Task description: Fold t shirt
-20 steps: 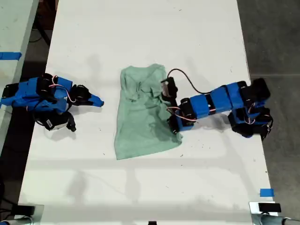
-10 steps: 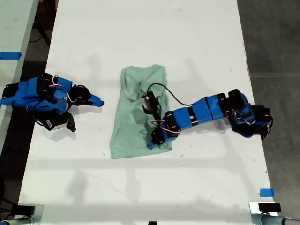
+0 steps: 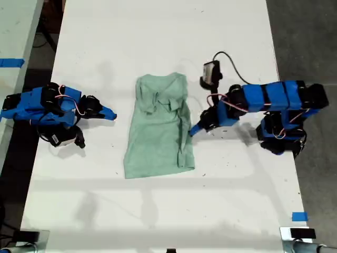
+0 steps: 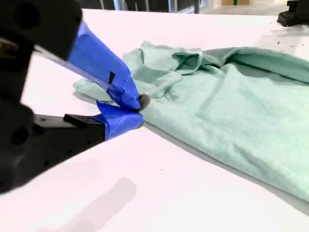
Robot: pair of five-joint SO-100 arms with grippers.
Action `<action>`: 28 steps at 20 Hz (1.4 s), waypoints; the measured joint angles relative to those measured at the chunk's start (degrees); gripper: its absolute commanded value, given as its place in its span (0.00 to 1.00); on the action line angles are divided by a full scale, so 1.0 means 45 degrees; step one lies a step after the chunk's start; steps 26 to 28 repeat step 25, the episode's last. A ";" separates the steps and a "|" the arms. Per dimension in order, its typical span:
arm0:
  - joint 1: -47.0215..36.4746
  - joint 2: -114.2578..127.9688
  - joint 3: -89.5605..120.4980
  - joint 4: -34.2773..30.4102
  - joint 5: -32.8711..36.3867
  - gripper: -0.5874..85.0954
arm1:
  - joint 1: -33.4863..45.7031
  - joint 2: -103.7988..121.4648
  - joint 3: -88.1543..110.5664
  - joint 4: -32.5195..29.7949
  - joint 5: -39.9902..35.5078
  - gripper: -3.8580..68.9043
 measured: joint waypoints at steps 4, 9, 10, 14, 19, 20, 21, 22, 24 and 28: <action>0.0000 0.0000 0.0000 0.0000 0.0039 0.01 | 0.0625 0.9551 1.0898 -0.4941 -0.0098 0.30; 0.0000 0.0000 0.0000 -0.0039 0.0039 0.01 | 0.1113 1.8145 1.6113 -0.3379 0.0020 0.31; 0.0000 0.0000 0.0000 -0.0039 0.0039 0.01 | 0.1230 1.8223 1.6152 -0.3164 -0.0020 0.32; 0.0000 0.0000 0.0000 -0.0039 0.0039 0.01 | 0.2188 1.8535 1.6191 -0.1855 -0.0137 0.30; 0.0000 0.0000 0.0000 -0.0039 0.0039 0.01 | 0.2832 1.8555 1.6191 -0.1699 -0.0488 0.26; 0.0000 0.0000 0.0000 -0.0039 0.0039 0.01 | 0.2832 1.8555 1.6191 -0.1699 -0.0488 0.25; 0.0000 0.0000 0.0000 -0.0039 0.0039 0.01 | 0.2832 1.8555 1.6191 -0.1699 -0.0488 0.25; 0.0000 0.0000 0.0000 -0.0039 0.0039 0.01 | 0.2832 1.8555 1.6191 -0.1699 -0.0488 0.24; 0.0000 0.0000 0.0000 -0.0039 0.0039 0.01 | 0.2832 1.8555 1.6191 -0.1699 -0.0488 0.24; 0.0000 0.0000 0.0000 -0.0039 0.0039 0.01 | 0.2832 1.8555 1.6191 -0.1699 -0.0488 0.24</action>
